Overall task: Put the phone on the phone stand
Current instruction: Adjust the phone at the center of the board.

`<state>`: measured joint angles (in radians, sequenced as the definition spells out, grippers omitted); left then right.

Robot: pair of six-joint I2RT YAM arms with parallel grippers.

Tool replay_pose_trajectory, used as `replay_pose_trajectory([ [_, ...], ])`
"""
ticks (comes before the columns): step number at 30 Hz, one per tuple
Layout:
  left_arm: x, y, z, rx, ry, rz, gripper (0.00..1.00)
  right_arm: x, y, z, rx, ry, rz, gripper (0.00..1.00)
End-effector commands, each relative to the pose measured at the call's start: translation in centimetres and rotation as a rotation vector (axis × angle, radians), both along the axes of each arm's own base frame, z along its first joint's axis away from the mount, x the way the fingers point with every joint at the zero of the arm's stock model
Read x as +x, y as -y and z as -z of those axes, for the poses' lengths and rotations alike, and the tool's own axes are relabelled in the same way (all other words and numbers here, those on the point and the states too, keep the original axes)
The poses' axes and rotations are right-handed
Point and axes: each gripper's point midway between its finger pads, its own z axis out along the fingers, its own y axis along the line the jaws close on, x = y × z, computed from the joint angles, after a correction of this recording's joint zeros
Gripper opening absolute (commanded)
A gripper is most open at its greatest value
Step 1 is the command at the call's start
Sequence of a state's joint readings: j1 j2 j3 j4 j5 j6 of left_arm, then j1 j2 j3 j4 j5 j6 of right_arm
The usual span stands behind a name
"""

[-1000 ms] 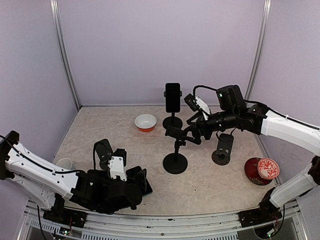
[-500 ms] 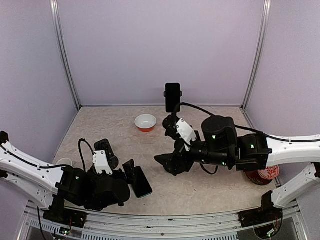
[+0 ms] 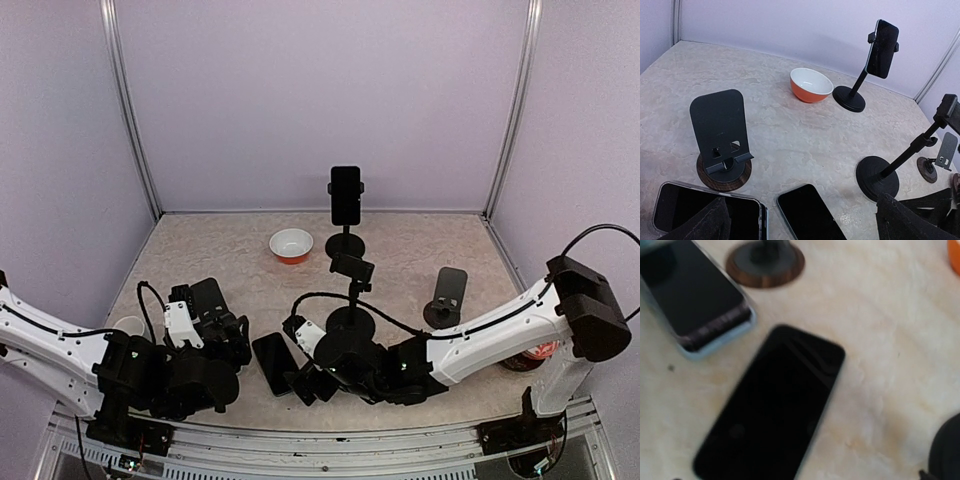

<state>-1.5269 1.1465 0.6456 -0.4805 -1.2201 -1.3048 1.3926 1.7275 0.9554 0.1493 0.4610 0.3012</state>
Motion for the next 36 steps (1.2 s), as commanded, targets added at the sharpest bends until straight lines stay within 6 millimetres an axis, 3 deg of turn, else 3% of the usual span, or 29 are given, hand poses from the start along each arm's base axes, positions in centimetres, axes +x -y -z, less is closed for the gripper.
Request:
replay_pose_trajectory([
  [1, 0.0, -0.3, 0.2, 0.021, 0.012, -0.013, 0.99, 0.6, -1.6, 0.1, 0.119, -0.023, 0.07, 1.0],
  [20, -0.2, 0.0, 0.5, 0.022, 0.008, -0.011, 0.99, 0.8, -4.8, 6.2, 0.154, -0.101, 0.059, 1.0],
  [29, -0.1, -0.1, 0.6, 0.03, 0.015, -0.019, 0.99, 0.8, -5.5, 7.0, 0.171, -0.151, 0.059, 1.0],
  [36, -0.1, -0.1, 0.6, 0.035, 0.017, -0.02, 0.99, 1.3, -5.4, 9.0, 0.097, -0.16, 0.109, 1.0],
])
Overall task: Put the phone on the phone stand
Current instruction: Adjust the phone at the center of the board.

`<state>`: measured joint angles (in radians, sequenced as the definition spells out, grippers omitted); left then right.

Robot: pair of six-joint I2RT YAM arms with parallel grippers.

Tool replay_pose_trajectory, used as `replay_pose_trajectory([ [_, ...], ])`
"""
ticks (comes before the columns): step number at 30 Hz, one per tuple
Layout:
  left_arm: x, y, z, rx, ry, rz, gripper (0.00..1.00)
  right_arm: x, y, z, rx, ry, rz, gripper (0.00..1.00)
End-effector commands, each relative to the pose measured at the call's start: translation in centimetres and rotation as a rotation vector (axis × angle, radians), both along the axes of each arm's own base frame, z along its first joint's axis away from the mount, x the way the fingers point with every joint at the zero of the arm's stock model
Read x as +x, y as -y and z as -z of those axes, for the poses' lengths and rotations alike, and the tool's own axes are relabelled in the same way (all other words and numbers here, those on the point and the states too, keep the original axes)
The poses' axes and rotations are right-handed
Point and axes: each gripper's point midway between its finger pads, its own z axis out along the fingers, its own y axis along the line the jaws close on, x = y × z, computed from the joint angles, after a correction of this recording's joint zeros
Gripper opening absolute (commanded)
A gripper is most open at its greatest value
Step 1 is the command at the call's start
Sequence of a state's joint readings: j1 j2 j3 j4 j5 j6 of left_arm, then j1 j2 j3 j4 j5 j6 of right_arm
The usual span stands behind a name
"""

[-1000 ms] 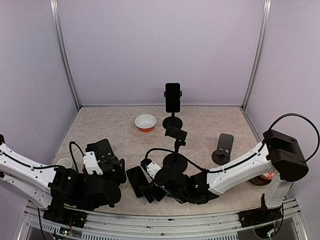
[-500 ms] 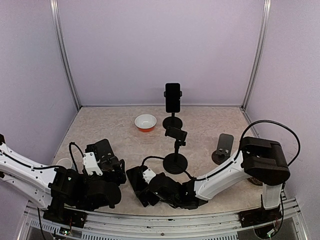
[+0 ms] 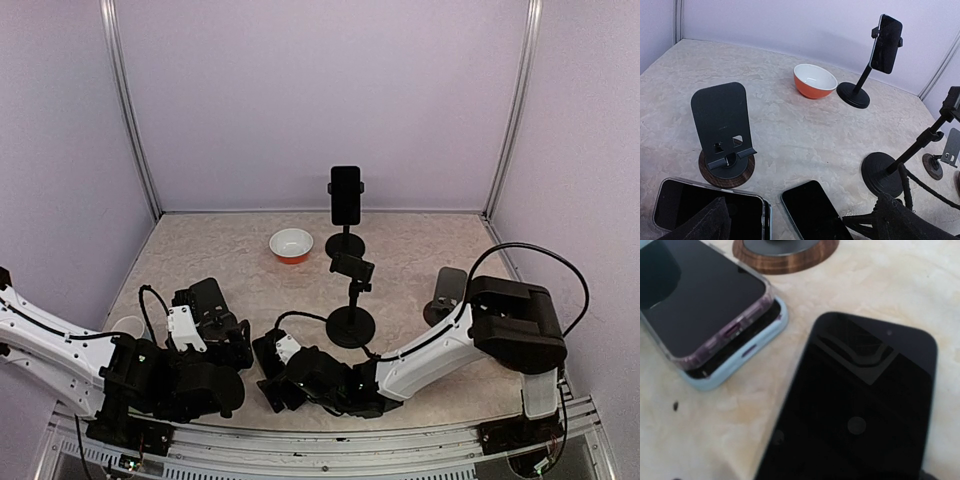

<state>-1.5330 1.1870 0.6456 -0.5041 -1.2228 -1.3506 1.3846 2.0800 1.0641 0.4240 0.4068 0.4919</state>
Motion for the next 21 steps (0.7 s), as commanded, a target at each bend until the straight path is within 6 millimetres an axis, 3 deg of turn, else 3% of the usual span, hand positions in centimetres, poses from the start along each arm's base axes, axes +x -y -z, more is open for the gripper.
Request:
replay_pose_trajectory([
  [1, 0.1, -0.2, -0.4, 0.014, 0.025, -0.012, 0.99, 0.8, 0.4, 1.7, -0.056, -0.014, 0.052, 1.0],
  [10, 0.0, -0.2, -0.5, 0.01, 0.022, -0.01, 0.99, 2.0, 2.1, 2.6, -0.117, 0.002, 0.149, 1.0],
  [21, 0.0, 0.1, -0.9, 0.006, 0.021, -0.003, 0.99, 1.8, 1.9, 4.4, -0.166, -0.042, 0.124, 1.0],
])
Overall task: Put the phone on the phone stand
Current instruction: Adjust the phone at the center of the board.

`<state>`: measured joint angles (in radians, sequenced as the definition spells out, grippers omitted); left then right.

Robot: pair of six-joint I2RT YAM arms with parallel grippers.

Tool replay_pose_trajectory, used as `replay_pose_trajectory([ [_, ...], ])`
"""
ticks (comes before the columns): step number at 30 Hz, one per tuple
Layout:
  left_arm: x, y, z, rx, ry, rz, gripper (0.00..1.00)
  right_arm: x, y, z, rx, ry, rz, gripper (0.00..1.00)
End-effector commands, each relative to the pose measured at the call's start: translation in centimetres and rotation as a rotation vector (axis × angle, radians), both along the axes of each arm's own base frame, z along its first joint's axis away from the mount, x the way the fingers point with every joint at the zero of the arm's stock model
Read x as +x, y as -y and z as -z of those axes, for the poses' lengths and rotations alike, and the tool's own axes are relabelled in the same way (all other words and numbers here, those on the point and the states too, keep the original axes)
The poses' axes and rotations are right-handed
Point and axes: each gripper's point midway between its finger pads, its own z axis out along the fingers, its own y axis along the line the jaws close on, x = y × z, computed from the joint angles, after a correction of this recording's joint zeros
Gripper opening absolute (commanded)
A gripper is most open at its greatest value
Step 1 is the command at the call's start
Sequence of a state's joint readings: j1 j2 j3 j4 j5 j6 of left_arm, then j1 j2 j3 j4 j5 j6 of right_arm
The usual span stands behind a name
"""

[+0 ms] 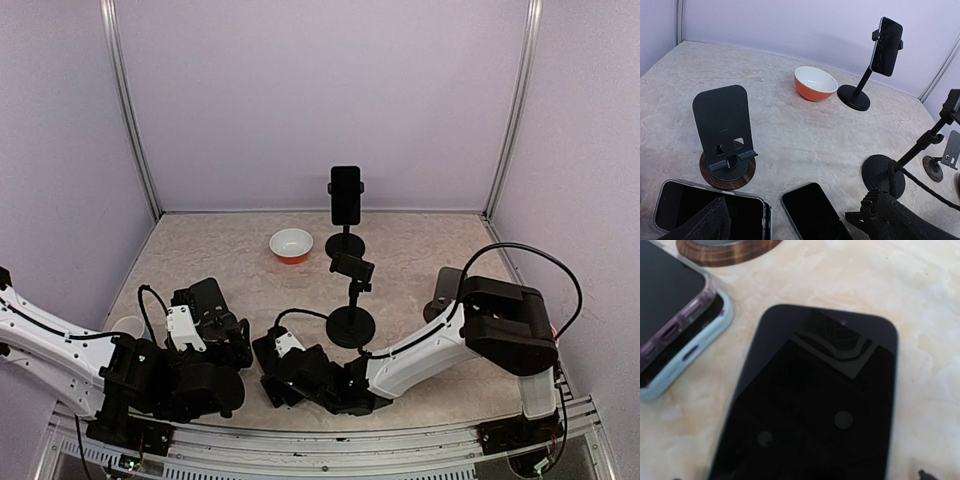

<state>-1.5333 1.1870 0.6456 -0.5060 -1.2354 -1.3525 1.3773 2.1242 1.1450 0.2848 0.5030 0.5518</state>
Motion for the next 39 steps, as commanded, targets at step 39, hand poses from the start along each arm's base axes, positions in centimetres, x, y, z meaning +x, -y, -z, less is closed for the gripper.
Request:
replay_pose_trajectory([
  [39, -0.2, -0.1, 0.1, 0.009, -0.002, 0.004, 0.99, -2.2, 0.1, 2.3, -0.168, -0.019, -0.137, 1.0],
])
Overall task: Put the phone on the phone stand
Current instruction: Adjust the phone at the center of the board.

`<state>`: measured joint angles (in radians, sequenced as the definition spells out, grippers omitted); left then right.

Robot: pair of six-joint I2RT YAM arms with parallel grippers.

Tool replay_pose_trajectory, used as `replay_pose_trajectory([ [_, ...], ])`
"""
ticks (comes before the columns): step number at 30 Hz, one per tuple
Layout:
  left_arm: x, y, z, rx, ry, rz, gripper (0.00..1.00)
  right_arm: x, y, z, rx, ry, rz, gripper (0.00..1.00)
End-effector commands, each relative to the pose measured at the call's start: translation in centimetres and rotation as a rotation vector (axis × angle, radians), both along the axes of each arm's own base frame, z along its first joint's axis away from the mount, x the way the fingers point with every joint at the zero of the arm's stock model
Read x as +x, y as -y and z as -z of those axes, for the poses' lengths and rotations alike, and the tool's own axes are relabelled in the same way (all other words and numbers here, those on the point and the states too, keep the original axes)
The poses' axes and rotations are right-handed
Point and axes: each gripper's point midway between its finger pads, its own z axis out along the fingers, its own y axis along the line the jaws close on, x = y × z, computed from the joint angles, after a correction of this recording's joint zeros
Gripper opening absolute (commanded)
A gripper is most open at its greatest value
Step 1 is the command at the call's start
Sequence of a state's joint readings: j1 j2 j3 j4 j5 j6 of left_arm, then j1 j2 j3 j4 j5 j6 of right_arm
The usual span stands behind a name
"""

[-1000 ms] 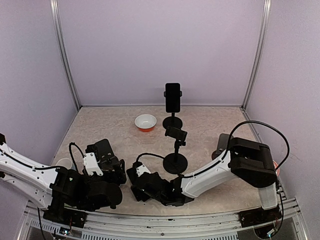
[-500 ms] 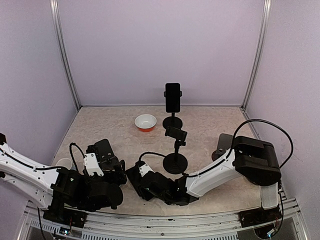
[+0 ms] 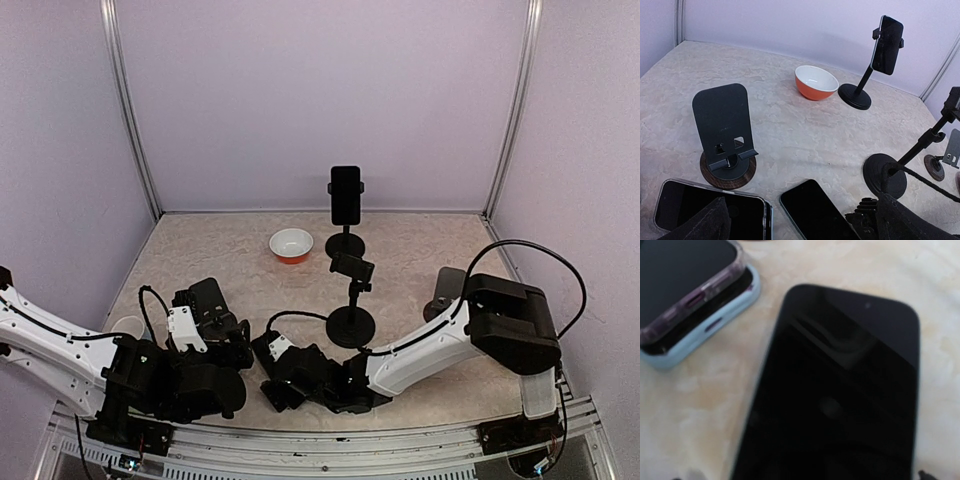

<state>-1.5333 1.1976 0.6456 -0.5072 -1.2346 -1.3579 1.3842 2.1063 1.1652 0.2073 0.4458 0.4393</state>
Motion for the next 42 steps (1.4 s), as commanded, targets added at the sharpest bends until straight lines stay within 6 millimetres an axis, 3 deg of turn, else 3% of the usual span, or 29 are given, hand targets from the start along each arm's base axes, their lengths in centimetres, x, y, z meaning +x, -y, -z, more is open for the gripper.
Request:
replay_pose_trajectory([
  [1, -0.2, -0.1, -0.2, 0.001, 0.003, 0.004, 0.99, -0.9, 0.5, 2.4, -0.077, -0.034, -0.015, 1.0],
  [14, -0.2, 0.2, -0.4, 0.0, 0.004, 0.006, 0.99, -0.9, 1.3, 2.2, -0.071, -0.028, -0.01, 0.78],
  [25, -0.2, 0.4, -0.3, 0.006, 0.002, 0.011, 0.99, -0.7, 1.8, 0.8, -0.03, -0.004, 0.005, 0.67],
  [42, -0.3, 0.5, 0.3, 0.021, -0.004, 0.012, 0.99, -0.7, 1.7, 0.2, -0.012, 0.004, -0.006, 0.63],
])
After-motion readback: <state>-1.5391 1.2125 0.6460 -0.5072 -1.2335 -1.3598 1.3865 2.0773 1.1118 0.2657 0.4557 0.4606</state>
